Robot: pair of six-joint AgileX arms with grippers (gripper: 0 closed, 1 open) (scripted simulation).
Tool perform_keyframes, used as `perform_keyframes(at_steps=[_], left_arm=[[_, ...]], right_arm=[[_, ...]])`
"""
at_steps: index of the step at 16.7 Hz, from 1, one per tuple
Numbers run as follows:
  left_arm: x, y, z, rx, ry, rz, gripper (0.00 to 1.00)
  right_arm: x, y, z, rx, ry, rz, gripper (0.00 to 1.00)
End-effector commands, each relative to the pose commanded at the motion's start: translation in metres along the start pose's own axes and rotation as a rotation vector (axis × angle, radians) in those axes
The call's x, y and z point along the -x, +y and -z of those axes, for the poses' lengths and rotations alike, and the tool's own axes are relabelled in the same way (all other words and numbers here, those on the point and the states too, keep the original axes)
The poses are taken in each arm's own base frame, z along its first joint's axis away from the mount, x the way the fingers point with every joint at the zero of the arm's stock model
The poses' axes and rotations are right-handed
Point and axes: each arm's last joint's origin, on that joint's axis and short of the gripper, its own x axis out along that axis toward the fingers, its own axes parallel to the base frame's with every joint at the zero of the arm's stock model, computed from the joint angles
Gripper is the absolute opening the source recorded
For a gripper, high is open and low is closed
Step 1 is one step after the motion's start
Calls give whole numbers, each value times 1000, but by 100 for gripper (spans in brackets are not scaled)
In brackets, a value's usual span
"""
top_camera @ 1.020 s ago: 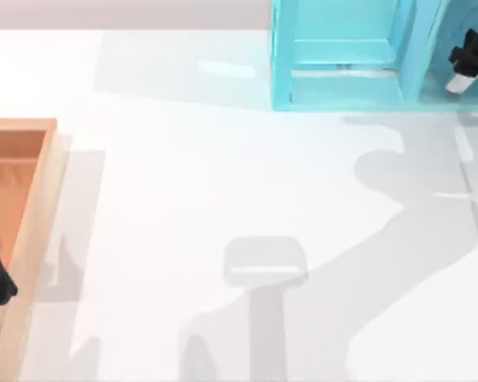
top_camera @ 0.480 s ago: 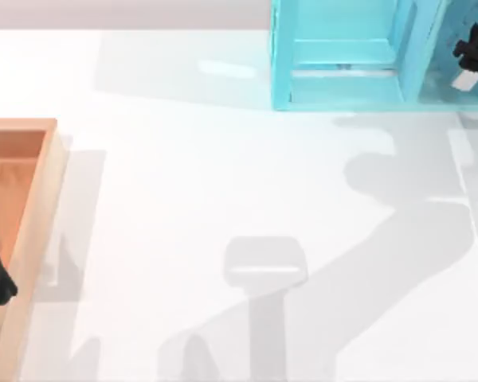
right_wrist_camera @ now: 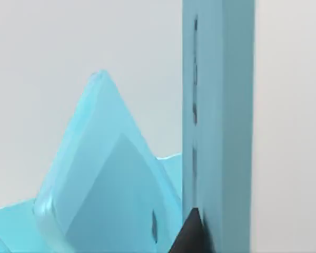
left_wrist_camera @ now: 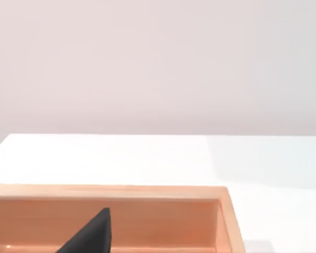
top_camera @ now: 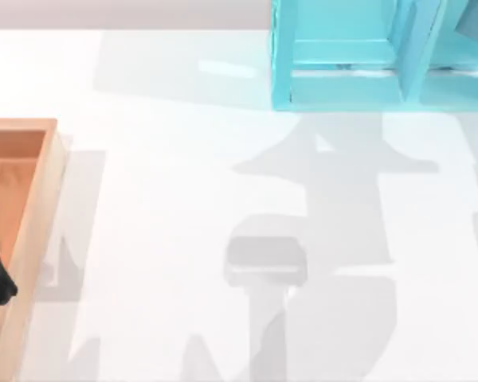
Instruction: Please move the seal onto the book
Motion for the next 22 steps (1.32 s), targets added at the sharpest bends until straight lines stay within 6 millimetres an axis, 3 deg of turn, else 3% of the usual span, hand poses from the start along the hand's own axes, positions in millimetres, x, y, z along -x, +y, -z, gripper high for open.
perform_keyframes(at_steps=[5, 9, 17, 20, 22], left_arm=[[0, 0, 0, 0, 0, 0, 100], [0, 0, 0, 0, 0, 0, 100], [0, 0, 0, 0, 0, 0, 100], [0, 0, 0, 0, 0, 0, 100], [0, 0, 0, 0, 0, 0, 100]], right_arm=[[83, 22, -35, -6, -14, 1, 0], [117, 25, -36, -17, 0, 10, 0], [112, 32, -29, 18, 16, 9, 0], [92, 56, -7, 161, 55, -3, 0], [78, 83, 19, 323, 96, -25, 0]])
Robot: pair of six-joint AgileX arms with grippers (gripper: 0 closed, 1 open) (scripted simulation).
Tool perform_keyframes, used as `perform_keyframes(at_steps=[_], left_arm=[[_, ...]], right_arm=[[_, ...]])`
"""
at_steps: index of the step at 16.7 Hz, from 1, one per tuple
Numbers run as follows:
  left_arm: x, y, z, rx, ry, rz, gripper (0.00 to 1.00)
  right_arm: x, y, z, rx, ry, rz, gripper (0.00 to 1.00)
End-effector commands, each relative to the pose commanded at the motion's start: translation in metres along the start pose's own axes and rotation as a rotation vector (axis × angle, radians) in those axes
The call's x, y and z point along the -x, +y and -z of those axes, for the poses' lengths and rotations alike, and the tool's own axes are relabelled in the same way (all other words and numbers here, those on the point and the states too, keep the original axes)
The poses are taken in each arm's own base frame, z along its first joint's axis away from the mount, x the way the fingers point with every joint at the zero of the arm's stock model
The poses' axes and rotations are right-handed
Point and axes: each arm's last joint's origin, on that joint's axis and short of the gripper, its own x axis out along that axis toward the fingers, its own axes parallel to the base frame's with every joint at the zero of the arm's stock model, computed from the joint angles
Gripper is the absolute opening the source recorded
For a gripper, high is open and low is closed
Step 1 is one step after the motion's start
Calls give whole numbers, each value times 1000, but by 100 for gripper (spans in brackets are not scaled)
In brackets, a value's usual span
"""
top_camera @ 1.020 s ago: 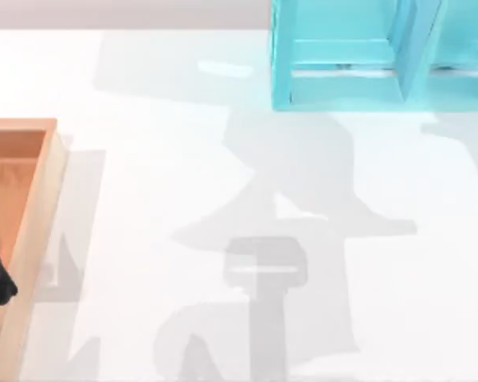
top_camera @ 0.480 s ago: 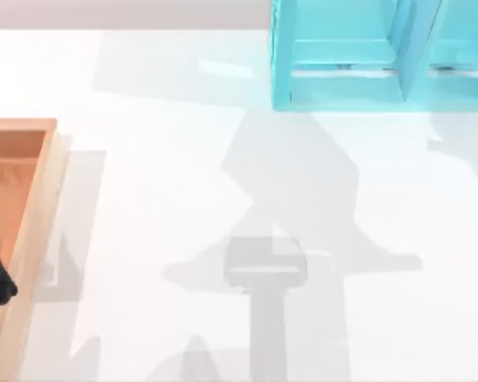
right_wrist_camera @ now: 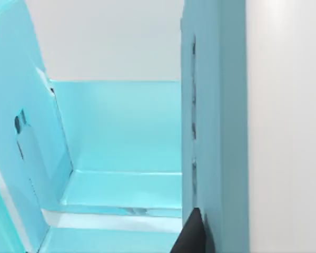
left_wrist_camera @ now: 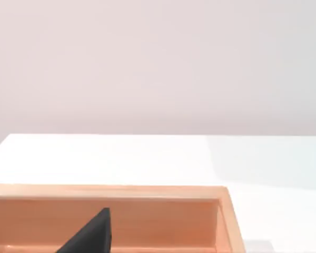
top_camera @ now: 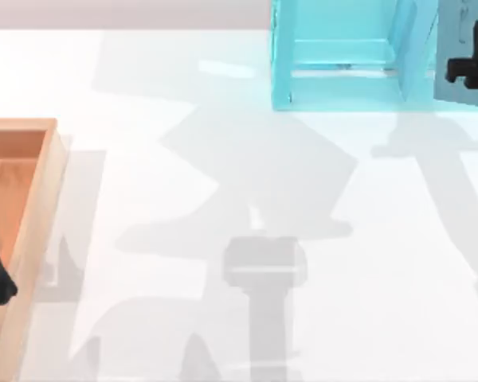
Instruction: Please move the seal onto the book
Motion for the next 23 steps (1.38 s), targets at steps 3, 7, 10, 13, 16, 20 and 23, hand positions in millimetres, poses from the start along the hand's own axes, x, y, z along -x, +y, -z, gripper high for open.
perform_keyframes(at_steps=[3, 7, 10, 13, 16, 20, 23], left_arm=[[0, 0, 0, 0, 0, 0, 100], [0, 0, 0, 0, 0, 0, 100], [0, 0, 0, 0, 0, 0, 100], [0, 0, 0, 0, 0, 0, 100], [0, 0, 0, 0, 0, 0, 100], [0, 0, 0, 0, 0, 0, 100], [0, 0, 0, 0, 0, 0, 100]], right_arm=[[-14, 66, 32, 342, 52, -46, 0], [2, 157, 83, 869, 70, -110, 0], [36, 211, 117, 1220, 34, -144, 0], [72, 245, 139, 1466, -24, -154, 0], [96, 261, 148, 1583, -68, -150, 0], [99, 263, 150, 1599, -75, -148, 0], [100, 262, 150, 1596, -72, -150, 0]])
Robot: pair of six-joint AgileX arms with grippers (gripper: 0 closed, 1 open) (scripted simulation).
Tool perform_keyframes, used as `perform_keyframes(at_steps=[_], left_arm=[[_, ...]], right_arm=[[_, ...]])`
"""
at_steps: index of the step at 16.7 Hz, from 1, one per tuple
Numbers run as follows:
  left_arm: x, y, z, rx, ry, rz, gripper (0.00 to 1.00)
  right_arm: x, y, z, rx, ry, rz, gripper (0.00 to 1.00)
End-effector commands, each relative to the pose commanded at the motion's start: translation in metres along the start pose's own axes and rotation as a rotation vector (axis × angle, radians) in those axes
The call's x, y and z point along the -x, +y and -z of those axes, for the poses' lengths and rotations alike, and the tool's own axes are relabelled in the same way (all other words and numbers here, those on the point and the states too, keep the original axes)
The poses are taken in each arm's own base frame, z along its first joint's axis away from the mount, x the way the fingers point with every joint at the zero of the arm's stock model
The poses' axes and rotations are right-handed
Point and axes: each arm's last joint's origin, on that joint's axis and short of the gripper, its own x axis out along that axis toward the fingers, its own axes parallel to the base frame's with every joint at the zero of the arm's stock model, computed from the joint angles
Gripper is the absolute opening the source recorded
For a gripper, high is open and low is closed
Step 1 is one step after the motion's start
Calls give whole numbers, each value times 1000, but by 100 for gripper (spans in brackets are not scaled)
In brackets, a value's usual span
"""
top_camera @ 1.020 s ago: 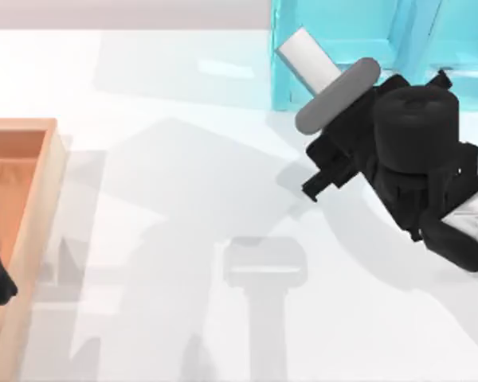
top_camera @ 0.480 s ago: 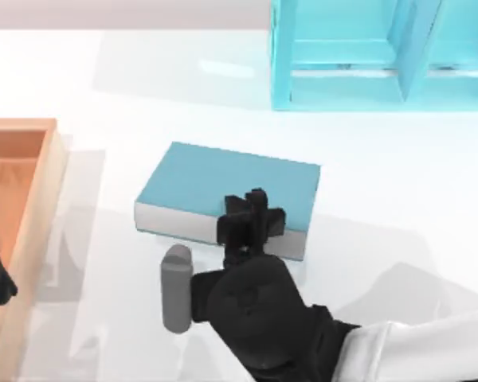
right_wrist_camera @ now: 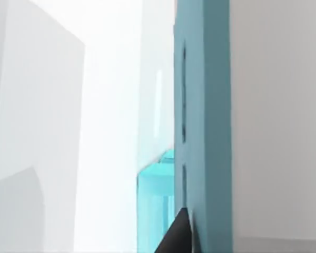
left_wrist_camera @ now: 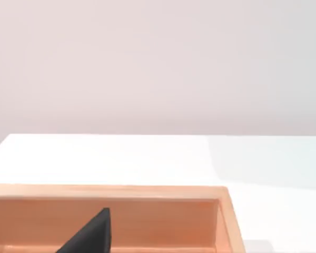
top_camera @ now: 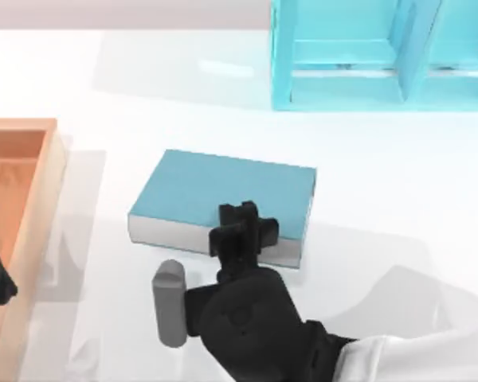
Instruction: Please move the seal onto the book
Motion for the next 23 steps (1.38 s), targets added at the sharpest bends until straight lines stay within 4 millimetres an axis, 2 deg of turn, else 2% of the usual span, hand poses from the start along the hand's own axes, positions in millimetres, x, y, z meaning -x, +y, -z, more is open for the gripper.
perform_keyframes(at_steps=[7, 13, 18, 23], left_arm=[[0, 0, 0, 0, 0, 0, 100], [0, 0, 0, 0, 0, 0, 100], [0, 0, 0, 0, 0, 0, 100], [0, 0, 0, 0, 0, 0, 100]], right_arm=[[2, 2, 0, 3, 4, -2, 0], [-4, 28, 2, 7, 3, -4, 0], [-5, 31, 2, 3, 3, -2, 0], [-5, 31, 2, 3, 3, -2, 38]])
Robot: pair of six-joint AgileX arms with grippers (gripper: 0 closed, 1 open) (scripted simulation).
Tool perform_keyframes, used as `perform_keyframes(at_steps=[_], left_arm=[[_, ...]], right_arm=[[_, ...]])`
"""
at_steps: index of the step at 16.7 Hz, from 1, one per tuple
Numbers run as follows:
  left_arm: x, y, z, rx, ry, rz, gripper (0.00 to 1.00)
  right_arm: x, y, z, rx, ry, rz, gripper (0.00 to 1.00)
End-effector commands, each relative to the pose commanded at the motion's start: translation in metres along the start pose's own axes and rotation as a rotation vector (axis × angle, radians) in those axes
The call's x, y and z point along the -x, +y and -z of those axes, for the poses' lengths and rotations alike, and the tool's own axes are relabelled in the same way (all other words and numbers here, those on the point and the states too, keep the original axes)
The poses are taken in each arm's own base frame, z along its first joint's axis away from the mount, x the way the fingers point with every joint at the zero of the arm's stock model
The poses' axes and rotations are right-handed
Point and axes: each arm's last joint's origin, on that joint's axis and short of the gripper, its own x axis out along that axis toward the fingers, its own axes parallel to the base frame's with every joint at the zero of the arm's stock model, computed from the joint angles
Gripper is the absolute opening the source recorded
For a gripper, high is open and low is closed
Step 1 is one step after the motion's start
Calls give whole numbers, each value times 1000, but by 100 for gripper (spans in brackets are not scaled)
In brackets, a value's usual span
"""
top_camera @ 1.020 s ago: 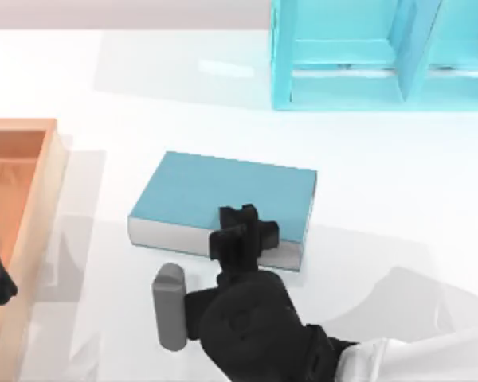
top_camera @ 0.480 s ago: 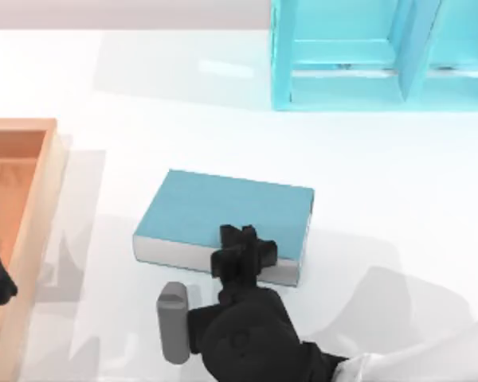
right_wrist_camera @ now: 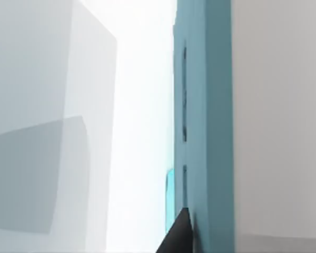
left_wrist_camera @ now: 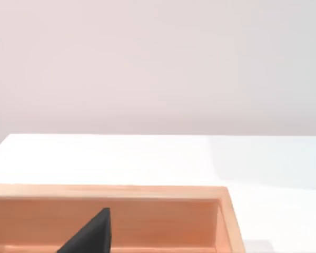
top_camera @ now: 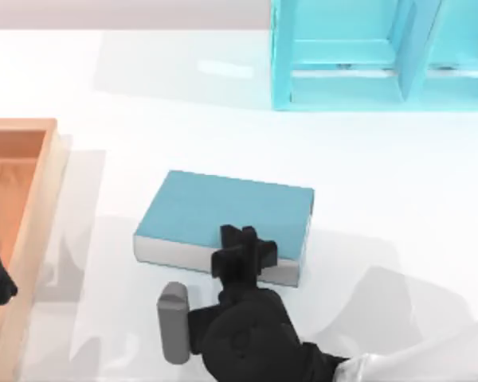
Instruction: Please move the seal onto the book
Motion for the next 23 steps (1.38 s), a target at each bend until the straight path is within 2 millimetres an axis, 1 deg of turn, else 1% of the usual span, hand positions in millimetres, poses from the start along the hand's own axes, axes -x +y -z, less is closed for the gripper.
perform_keyframes(at_steps=[8, 9, 18, 20, 23], left_arm=[[0, 0, 0, 0, 0, 0, 100], [0, 0, 0, 0, 0, 0, 100], [0, 0, 0, 0, 0, 0, 100], [0, 0, 0, 0, 0, 0, 100], [0, 0, 0, 0, 0, 0, 100]], right_arm=[[0, 0, 0, 0, 0, 0, 98], [0, 0, 0, 0, 0, 0, 100], [1, 1, 0, 1, 0, -2, 100], [8, 4, -5, -3, -3, -11, 100], [35, 15, -18, -6, -17, -48, 100]])
